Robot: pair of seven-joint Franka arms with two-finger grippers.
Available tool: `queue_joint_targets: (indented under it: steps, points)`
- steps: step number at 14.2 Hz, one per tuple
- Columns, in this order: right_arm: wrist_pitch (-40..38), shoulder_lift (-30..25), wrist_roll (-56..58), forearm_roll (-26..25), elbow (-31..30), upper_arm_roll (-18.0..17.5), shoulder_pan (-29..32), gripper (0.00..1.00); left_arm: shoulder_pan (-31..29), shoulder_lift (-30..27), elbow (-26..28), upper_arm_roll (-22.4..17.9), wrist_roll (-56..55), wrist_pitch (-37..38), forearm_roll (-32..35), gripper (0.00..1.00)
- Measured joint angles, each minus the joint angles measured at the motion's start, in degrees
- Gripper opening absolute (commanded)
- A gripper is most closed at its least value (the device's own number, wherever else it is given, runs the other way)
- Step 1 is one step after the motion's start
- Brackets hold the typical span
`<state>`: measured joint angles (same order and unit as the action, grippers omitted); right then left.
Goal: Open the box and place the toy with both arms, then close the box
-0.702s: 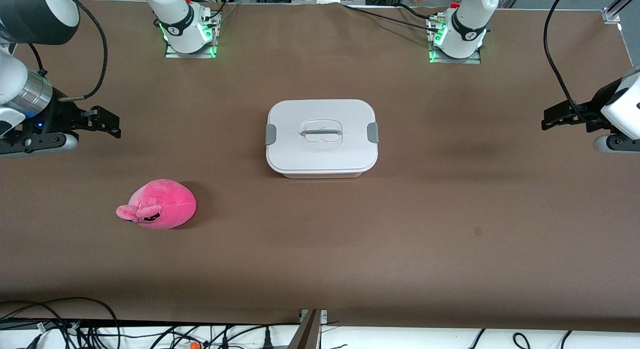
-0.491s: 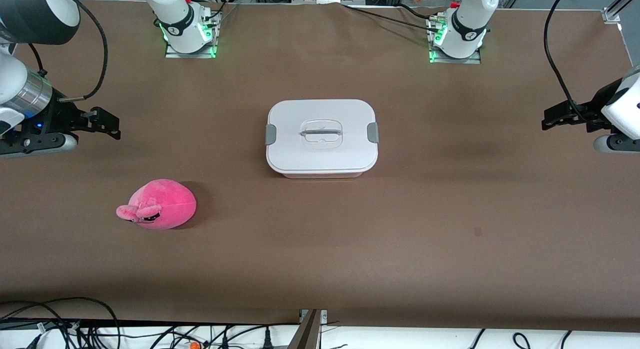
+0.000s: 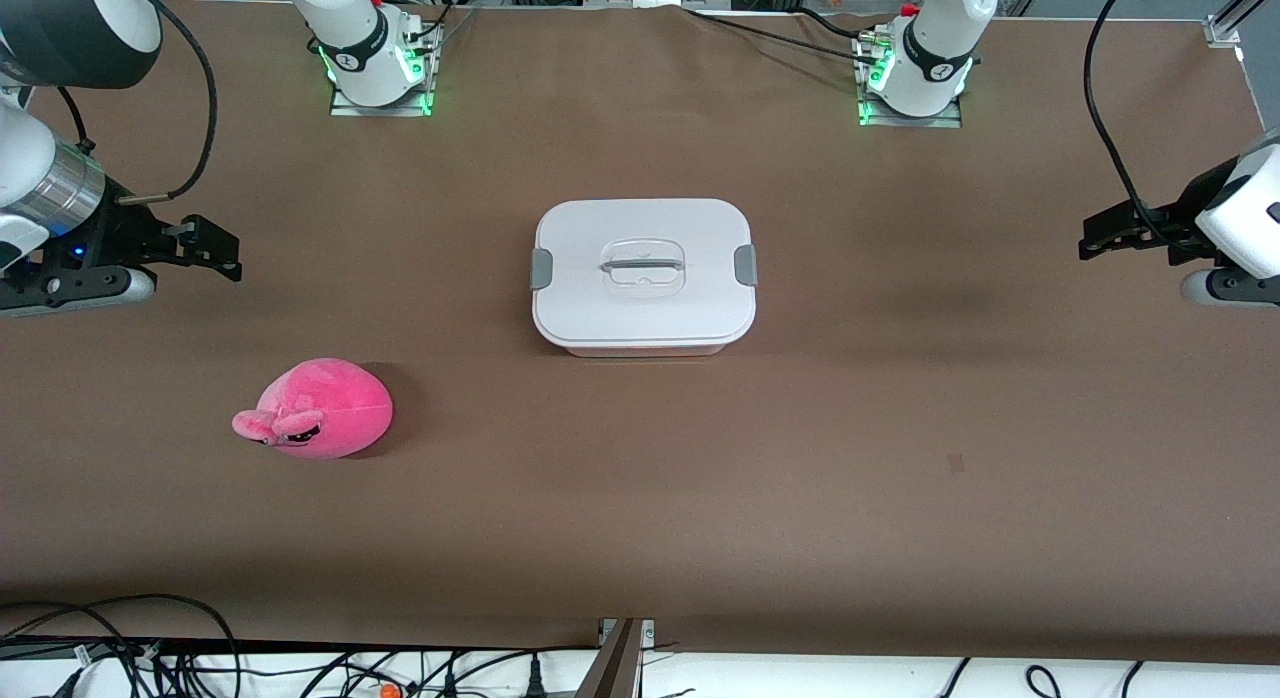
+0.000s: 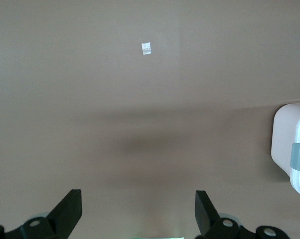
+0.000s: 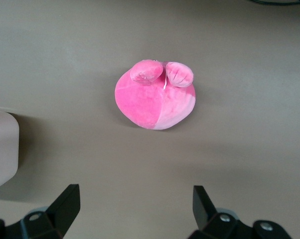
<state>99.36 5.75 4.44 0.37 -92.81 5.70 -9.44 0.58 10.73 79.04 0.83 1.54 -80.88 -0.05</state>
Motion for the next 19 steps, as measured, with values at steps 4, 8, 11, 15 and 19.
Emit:
queue_joint_targets:
  steps: [4, 8, 11, 15, 19]
  points:
    - [0.0, 0.0, 0.0, 0.0, 0.0, 0.0, 0.0, 1.0, 7.5, 1.6, 0.0, 1.1, 0.1, 0.0, -0.8, 1.0]
    - [0.0, 0.0, 0.0, 0.0, 0.0, 0.0, 0.0, 1.0, 17.3, 3.3, 0.0, 1.6, 0.0, -0.1, -3.2, 1.0]
    - [0.0, 0.0, 0.0, 0.0, 0.0, 0.0, 0.0, 1.0, 22.2, 5.5, 0.0, 1.6, 4.4, -0.6, -7.2, 1.0]
    - [0.0, 0.0, 0.0, 0.0, 0.0, 0.1, 0.0, 1.0, 31.6, 8.6, 0.0, 1.7, 9.5, -6.7, -7.7, 1.0]
    - [0.0, 0.1, 0.0, 0.0, 0.0, 0.1, 0.0, 1.0, 37.9, 12.0, 0.2, 1.6, 15.6, -13.2, -5.7, 1.0]
